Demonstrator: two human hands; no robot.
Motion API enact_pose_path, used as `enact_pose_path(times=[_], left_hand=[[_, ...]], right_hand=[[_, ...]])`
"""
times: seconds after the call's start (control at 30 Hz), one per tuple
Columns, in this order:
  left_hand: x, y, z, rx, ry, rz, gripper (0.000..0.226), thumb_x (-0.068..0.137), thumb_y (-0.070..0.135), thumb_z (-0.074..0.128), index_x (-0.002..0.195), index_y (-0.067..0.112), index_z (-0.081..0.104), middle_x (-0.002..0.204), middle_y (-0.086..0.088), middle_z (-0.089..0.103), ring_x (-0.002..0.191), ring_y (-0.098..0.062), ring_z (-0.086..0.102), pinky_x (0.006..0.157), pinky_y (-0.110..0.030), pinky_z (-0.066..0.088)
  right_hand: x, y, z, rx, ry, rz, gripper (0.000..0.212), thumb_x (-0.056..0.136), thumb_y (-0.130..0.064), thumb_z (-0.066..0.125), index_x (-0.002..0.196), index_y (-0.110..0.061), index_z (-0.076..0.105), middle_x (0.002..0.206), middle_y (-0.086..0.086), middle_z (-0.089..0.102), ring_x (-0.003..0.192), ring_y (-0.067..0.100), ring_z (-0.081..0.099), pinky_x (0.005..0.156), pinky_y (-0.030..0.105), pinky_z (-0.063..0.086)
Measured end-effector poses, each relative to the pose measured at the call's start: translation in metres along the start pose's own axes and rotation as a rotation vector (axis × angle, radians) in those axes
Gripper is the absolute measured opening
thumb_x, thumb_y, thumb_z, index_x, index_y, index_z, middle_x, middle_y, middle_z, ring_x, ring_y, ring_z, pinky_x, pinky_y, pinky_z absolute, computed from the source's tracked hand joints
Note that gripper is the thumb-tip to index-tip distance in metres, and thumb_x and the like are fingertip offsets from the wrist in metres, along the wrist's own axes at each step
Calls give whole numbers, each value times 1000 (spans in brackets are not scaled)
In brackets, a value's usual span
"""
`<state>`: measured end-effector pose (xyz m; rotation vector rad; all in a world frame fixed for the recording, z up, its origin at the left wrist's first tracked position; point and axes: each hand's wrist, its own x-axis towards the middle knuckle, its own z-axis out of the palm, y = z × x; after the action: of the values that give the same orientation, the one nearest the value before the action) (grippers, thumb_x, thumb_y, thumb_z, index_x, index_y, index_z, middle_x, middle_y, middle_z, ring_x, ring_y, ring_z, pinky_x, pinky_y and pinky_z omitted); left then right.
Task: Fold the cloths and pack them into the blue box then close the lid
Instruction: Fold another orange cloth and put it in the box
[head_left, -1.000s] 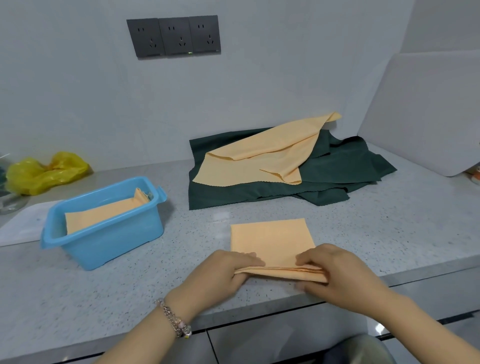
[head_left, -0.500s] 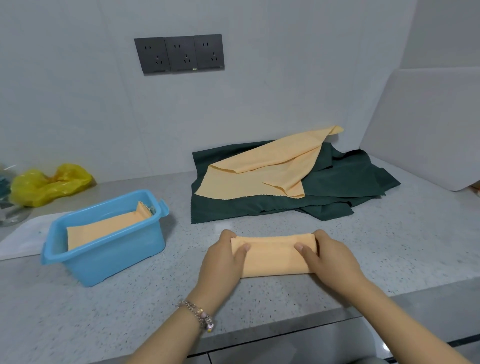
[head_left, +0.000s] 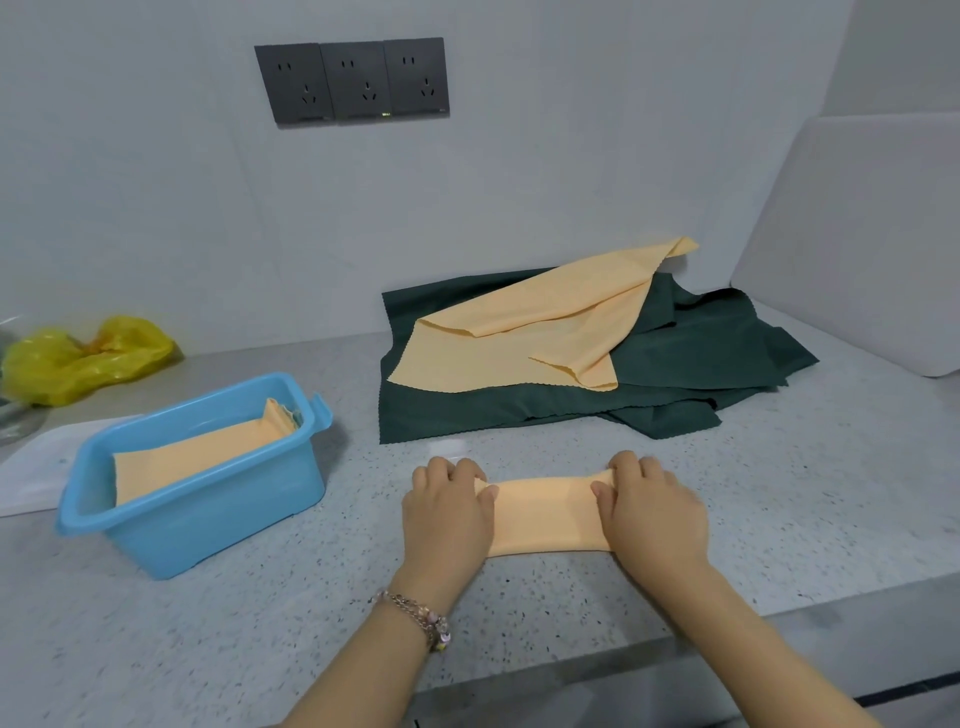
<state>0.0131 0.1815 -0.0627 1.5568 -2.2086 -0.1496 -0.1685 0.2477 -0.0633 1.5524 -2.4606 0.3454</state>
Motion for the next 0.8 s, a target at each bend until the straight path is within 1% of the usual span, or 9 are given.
enact_pose_path(times=[0.07, 0.13, 0.23, 0.33, 0.47, 0.53, 0.67, 0.73, 0.8], left_hand=[[2, -4, 3, -25, -18, -8, 21, 97, 39, 37, 112, 28, 47, 106, 8, 37, 98, -11, 29, 81, -25, 26], [5, -7, 5, -59, -34, -25, 19, 97, 38, 38, 110, 27, 46, 102, 9, 31, 95, -9, 23, 80, -25, 21], [8, -8, 6, -117, -63, -23, 16, 97, 35, 40, 108, 25, 47, 105, 8, 37, 95, -9, 25, 82, -25, 21], [5, -7, -3, -227, -80, -31, 7, 96, 31, 48, 98, 24, 48, 100, 9, 45, 94, -10, 35, 82, -25, 28], [1, -16, -32, -374, -195, -120, 12, 91, 30, 57, 82, 26, 49, 86, 10, 55, 77, -7, 51, 61, -23, 37], [-1, -25, -54, -427, -228, -143, 13, 87, 29, 63, 79, 26, 54, 83, 9, 56, 72, -5, 51, 59, -21, 36], [-10, -50, -114, -603, -219, -195, 9, 81, 16, 73, 79, 19, 65, 69, 3, 58, 53, -5, 51, 57, -17, 41], [-19, -67, -145, -660, -174, -223, 7, 80, 10, 73, 81, 16, 69, 67, -4, 61, 47, -5, 51, 53, -15, 43], [-23, -75, -166, -696, -159, -239, 8, 79, 6, 73, 80, 14, 71, 64, -7, 61, 45, -5, 52, 47, -13, 42]], right_hand=[[1, 4, 6, 60, -3, 17, 38, 97, -44, 33, 127, -25, 46, 119, -1, 50, 106, 18, 47, 81, 29, 31], [3, 5, 10, 134, -22, 22, 35, 97, -41, 36, 124, -25, 49, 122, -2, 46, 110, 18, 40, 84, 30, 24], [7, 4, 10, 230, -37, 33, 27, 97, -36, 39, 116, -23, 51, 118, -2, 48, 107, 18, 38, 81, 30, 21], [10, 4, -2, 360, -88, 21, 16, 95, -29, 46, 104, -18, 53, 109, 0, 57, 99, 18, 45, 78, 28, 31], [17, 2, -26, 465, -259, 1, 7, 91, -28, 53, 88, -23, 49, 88, -5, 61, 80, 14, 54, 65, 28, 42], [22, -1, -44, 602, -334, -32, 7, 88, -25, 59, 85, -21, 53, 82, -4, 61, 74, 11, 55, 61, 26, 43], [29, -27, -83, 994, -549, -114, 6, 87, -10, 64, 89, -11, 58, 53, -5, 61, 63, 14, 66, 50, 23, 42], [32, -50, -98, 1100, -622, -194, 8, 88, -5, 62, 96, -7, 61, 51, -5, 61, 70, 18, 70, 51, 22, 47], [33, -65, -105, 1166, -662, -242, 13, 88, -3, 61, 100, -8, 65, 61, 2, 68, 74, 20, 70, 57, 22, 53]])
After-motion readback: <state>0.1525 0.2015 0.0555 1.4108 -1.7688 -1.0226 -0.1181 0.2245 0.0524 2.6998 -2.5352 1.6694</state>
